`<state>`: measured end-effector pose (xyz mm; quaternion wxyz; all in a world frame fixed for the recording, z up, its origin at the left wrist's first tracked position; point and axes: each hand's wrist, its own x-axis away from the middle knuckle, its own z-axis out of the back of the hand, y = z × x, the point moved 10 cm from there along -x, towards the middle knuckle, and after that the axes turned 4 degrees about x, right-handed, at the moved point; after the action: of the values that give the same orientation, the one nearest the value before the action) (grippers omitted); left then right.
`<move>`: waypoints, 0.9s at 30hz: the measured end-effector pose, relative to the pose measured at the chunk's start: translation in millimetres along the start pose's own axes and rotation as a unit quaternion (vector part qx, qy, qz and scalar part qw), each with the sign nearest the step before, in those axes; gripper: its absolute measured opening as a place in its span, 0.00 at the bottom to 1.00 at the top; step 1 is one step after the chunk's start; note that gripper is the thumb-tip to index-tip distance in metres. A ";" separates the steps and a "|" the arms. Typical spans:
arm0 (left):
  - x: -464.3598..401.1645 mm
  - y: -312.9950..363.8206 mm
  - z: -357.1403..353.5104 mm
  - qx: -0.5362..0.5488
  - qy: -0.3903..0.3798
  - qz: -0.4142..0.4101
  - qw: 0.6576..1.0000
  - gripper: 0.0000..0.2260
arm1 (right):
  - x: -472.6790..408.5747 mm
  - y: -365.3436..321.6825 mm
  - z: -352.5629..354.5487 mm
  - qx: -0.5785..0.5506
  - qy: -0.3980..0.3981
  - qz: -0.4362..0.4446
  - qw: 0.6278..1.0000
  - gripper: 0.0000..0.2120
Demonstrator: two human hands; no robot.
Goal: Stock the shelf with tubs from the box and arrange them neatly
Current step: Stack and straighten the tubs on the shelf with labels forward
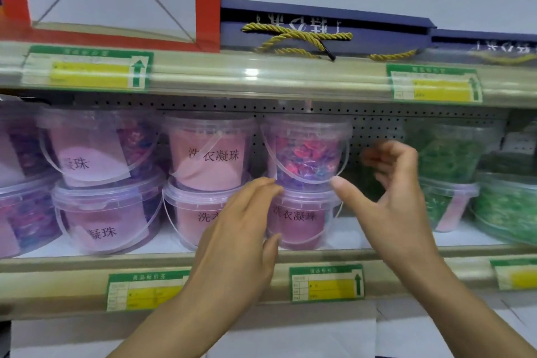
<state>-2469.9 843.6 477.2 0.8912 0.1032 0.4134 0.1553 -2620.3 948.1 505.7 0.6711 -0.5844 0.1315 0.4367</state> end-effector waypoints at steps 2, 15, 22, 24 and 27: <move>-2.5 2.1 2.0 0.005 -0.004 0.002 1.000 0.26 | -15.1 10.2 -9.8 -0.032 -0.047 -0.079 0.995 0.47; -6.9 8.2 8.9 0.002 -0.032 0.011 0.999 0.20 | -42.1 20.4 -51.7 -0.244 -0.134 -0.110 0.954 0.41; -10.8 11.5 22.9 0.041 0.016 0.045 0.998 0.23 | -38.5 27.5 -43.0 -0.263 -0.185 -0.080 0.943 0.46; -16.6 11.9 25.8 0.082 0.031 0.067 0.994 0.25 | -31.5 20.5 -39.8 -0.180 -0.159 -0.063 0.969 0.47; -28.0 14.0 14.4 0.130 0.015 0.099 0.986 0.30 | -30.6 12.6 -38.6 -0.060 -0.117 -0.067 0.989 0.45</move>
<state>-2478.7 845.7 510.5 0.8439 0.2564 0.4314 0.1897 -2634.6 899.3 507.4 0.6732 -0.5761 -0.0140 0.4632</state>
